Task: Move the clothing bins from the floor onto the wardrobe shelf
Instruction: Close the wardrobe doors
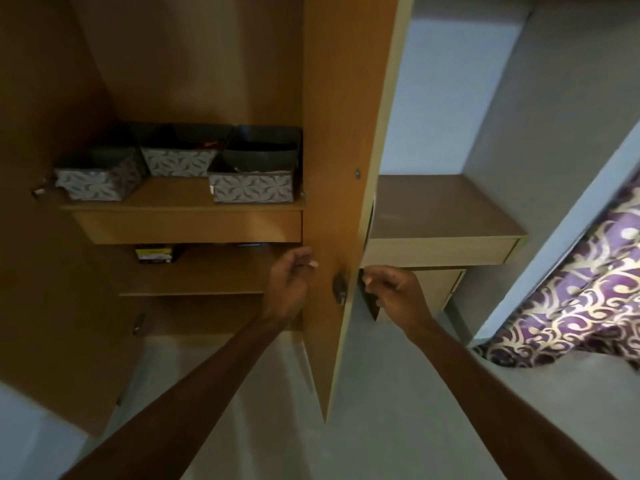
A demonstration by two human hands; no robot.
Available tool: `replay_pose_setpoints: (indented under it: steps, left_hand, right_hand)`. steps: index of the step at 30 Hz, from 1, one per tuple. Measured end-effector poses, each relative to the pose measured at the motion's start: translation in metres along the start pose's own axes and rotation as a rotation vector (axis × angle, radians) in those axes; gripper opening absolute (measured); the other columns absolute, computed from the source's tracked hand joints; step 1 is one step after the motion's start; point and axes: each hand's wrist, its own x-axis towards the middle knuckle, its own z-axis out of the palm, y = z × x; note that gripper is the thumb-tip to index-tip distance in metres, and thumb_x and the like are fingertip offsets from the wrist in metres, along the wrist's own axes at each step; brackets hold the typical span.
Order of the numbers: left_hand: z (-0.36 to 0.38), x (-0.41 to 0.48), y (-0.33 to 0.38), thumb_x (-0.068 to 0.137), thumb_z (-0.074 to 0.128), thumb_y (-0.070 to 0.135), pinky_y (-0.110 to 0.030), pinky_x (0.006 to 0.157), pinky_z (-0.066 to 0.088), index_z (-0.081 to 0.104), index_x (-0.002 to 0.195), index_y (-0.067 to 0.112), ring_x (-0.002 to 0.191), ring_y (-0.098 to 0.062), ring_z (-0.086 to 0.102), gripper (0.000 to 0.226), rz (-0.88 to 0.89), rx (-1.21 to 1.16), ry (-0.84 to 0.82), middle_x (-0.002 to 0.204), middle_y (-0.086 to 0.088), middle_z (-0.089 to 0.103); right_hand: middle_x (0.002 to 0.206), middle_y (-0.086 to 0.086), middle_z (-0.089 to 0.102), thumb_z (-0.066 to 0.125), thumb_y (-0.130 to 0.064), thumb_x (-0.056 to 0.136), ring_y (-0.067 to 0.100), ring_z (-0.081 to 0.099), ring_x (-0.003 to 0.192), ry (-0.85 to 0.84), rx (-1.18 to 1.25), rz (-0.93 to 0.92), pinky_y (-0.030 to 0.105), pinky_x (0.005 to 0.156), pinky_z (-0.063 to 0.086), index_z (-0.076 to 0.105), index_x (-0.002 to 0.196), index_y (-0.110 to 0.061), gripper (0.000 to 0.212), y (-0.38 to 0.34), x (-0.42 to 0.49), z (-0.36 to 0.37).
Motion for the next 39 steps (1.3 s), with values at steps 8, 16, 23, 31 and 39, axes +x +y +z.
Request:
replay_pose_setpoints:
  steps: [8, 16, 23, 31, 39]
  left_hand:
    - [0.046, 0.019, 0.062, 0.093, 0.061, 0.024, -0.016, 0.081, 0.046, 0.049, 0.137, 0.019, 0.113, -0.007, 0.056, 0.046, 0.109, 0.079, -0.104, 0.131, 0.010, 0.054]
    - [0.036, 0.020, 0.058, 0.092, 0.062, 0.023, -0.026, 0.088, 0.053, 0.052, 0.128, 0.031, 0.112, -0.005, 0.059, 0.038, 0.123, 0.042, -0.127, 0.123, 0.017, 0.059]
    - [-0.020, 0.018, 0.044, 0.091, 0.063, 0.017, -0.015, 0.071, 0.054, 0.056, 0.127, 0.022, 0.101, 0.000, 0.064, 0.036, 0.163, -0.024, 0.004, 0.117, 0.015, 0.065]
    - [-0.116, 0.035, 0.016, 0.091, 0.062, 0.012, -0.031, 0.084, 0.056, 0.059, 0.124, 0.019, 0.106, -0.011, 0.066, 0.034, 0.176, -0.018, 0.177, 0.118, 0.008, 0.068]
    - [-0.200, 0.072, -0.002, 0.092, 0.061, 0.016, -0.032, 0.092, 0.053, 0.054, 0.131, 0.021, 0.110, -0.006, 0.062, 0.041, 0.139, 0.033, 0.261, 0.121, 0.012, 0.065]
  right_hand:
    - [0.116, -0.004, 0.067, 0.052, -0.005, 0.088, 0.011, 0.064, 0.096, -0.065, 0.010, -0.121, 0.025, 0.076, 0.053, 0.059, 0.127, -0.025, 0.044, -0.039, 0.053, -0.011]
    - [0.103, -0.017, 0.066, 0.057, -0.002, 0.089, -0.008, 0.063, 0.090, -0.074, -0.010, -0.212, 0.010, 0.073, 0.051, 0.062, 0.121, -0.022, 0.038, -0.042, 0.059, 0.008]
    - [0.085, -0.008, 0.073, 0.066, -0.010, 0.085, 0.003, 0.068, 0.075, -0.119, -0.027, -0.306, 0.016, 0.068, 0.052, 0.074, 0.103, -0.019, 0.021, -0.056, 0.071, 0.055]
    - [0.078, -0.005, 0.072, 0.068, -0.017, 0.085, 0.013, 0.071, 0.076, -0.239, 0.051, -0.307, 0.016, 0.060, 0.048, 0.074, 0.094, -0.023, 0.013, -0.090, 0.086, 0.150]
    - [0.071, -0.007, 0.070, 0.070, -0.022, 0.082, 0.014, 0.068, 0.067, -0.225, -0.008, -0.343, 0.033, 0.065, 0.056, 0.073, 0.087, -0.023, 0.006, -0.117, 0.122, 0.252]
